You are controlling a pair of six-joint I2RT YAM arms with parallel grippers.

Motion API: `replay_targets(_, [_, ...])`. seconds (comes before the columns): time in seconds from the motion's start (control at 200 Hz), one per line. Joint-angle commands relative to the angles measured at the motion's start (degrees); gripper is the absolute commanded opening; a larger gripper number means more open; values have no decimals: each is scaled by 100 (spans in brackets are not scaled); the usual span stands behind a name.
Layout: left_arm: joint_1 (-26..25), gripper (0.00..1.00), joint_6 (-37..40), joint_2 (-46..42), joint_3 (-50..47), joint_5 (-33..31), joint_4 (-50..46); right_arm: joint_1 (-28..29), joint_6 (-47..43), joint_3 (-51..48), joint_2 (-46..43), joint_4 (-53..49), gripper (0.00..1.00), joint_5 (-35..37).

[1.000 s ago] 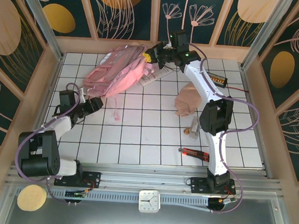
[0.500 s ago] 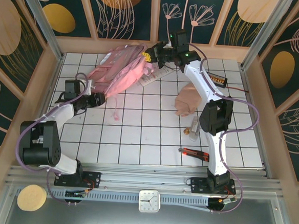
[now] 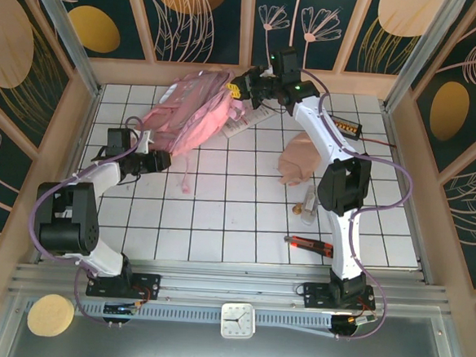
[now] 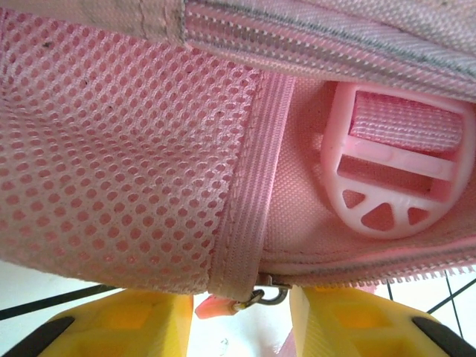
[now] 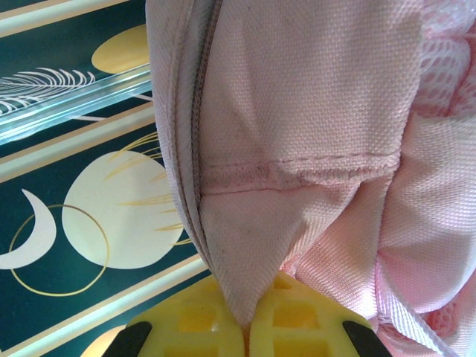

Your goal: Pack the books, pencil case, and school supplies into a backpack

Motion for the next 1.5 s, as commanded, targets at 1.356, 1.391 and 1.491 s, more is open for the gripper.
replay_targets(1.356, [-544, 50, -881, -1156, 964, -1555, -1396, -413, -1635, -1854, -924, 479, 0, -27])
replay_targets(1.391, [-546, 57, -870, -979, 1157, -1711, -1538, -620, -1922, -1887, -928, 268, 0, -125])
replay_targets(1.491, [-546, 66, -1010, -620, 1513, -2322, -1804, -1094, -3275, -1344, -530, -1067, 0, 75])
